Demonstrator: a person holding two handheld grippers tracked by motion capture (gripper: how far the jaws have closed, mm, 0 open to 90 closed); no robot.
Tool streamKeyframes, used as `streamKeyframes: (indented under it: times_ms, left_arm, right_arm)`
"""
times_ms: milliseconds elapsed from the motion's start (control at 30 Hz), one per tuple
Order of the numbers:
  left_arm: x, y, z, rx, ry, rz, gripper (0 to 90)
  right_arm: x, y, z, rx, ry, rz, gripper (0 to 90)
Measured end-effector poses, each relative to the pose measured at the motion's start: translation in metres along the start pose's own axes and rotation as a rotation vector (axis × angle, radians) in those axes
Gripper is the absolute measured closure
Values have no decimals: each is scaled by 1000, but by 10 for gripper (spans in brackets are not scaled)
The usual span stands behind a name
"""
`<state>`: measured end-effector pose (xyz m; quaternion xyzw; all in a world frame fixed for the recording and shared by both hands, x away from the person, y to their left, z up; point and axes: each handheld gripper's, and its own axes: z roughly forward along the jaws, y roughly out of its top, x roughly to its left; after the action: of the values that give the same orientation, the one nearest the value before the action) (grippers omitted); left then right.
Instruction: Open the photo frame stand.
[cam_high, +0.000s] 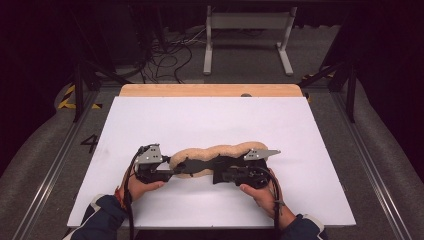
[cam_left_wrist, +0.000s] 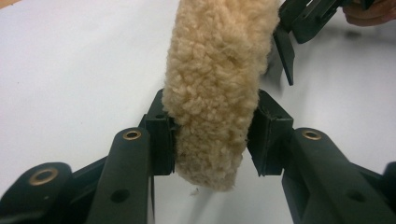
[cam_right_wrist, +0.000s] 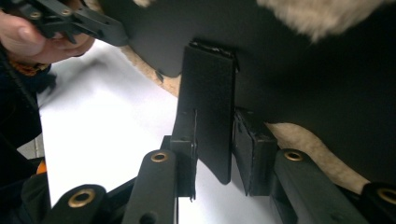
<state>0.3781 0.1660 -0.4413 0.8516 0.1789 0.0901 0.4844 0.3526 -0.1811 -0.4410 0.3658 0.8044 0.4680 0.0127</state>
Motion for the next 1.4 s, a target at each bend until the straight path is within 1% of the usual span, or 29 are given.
streamKeyframes:
  times_ms: [100,200,267,300,433,500,600,633,667,700,733,800,833,900,1000,1100,1167,1200,1267,1300,1333,1367,1400]
  left_arm:
    - [0,0,0,-4,2,-4,573]
    - [-1,0,0,-9,-4,1,574]
    - [-3,0,-1,-4,-11,13,581]
    - [-3,0,-1,-4,-11,13,582]
    - [-4,-1,-1,-7,-12,22,584]
    - [-5,-1,-1,-8,-14,20,583]
    - [-6,-1,-2,-4,-14,23,584]
    - [-7,-1,-2,-3,-12,25,584]
    - [-8,-1,-2,-3,-12,26,583]
    - [-8,-1,-2,-7,-13,21,582]
    - [-8,-1,-2,-11,-19,14,580]
    - [-9,-2,-3,-14,-19,11,579]
    - [-10,-2,-3,-12,-15,13,578]
    - [-11,-2,-3,-9,-16,20,579]
    - [-13,-3,-3,-7,-19,26,577]
    - [-15,-2,-2,4,-5,42,579]
    - [-17,-2,-1,12,8,52,580]
    - [-17,-2,-1,16,15,58,580]
    - [-18,-3,1,22,25,68,579]
    - [-18,-3,2,23,25,67,578]
    - [-18,-4,2,21,23,59,577]
    - [-18,-4,2,21,23,59,574]
    - [-17,-4,3,21,26,56,574]
  right_arm:
    - [2,-2,-8,-3,-13,-22,703]
    - [2,-6,-17,-6,-32,-39,704]
    - [2,-9,-30,-17,-61,-66,704]
    - [2,-9,-30,-17,-61,-66,704]
    - [2,-12,-53,-46,-130,-110,693]
    - [1,-16,-66,-62,-161,-119,687]
    - [-2,-21,-81,-88,-209,-117,662]
    - [-4,-24,-87,-100,-238,-107,652]
    - [-6,-26,-91,-109,-254,-97,648]
    - [-7,-28,-94,-115,-269,-93,639]
    - [-9,-30,-97,-119,-298,-94,627]
    - [-14,-32,-101,-122,-335,-88,608]
    - [-16,-32,-102,-127,-344,-81,598]
    - [-21,-32,-102,-139,-362,-59,543]
    - [-27,-33,-100,-139,-363,-47,520]
    - [-32,-31,-96,-141,-353,-34,510]
    - [-33,-32,-93,-126,-345,-29,532]
    - [-32,-34,-92,-118,-336,-28,557]
    - [-30,-39,-89,-98,-316,-34,631]
    - [-29,-42,-86,-93,-281,-37,664]
    - [-30,-43,-83,-95,-243,-30,678]
    - [-30,-43,-83,-95,-243,-30,678]
    - [-29,-45,-77,-81,-213,-33,686]
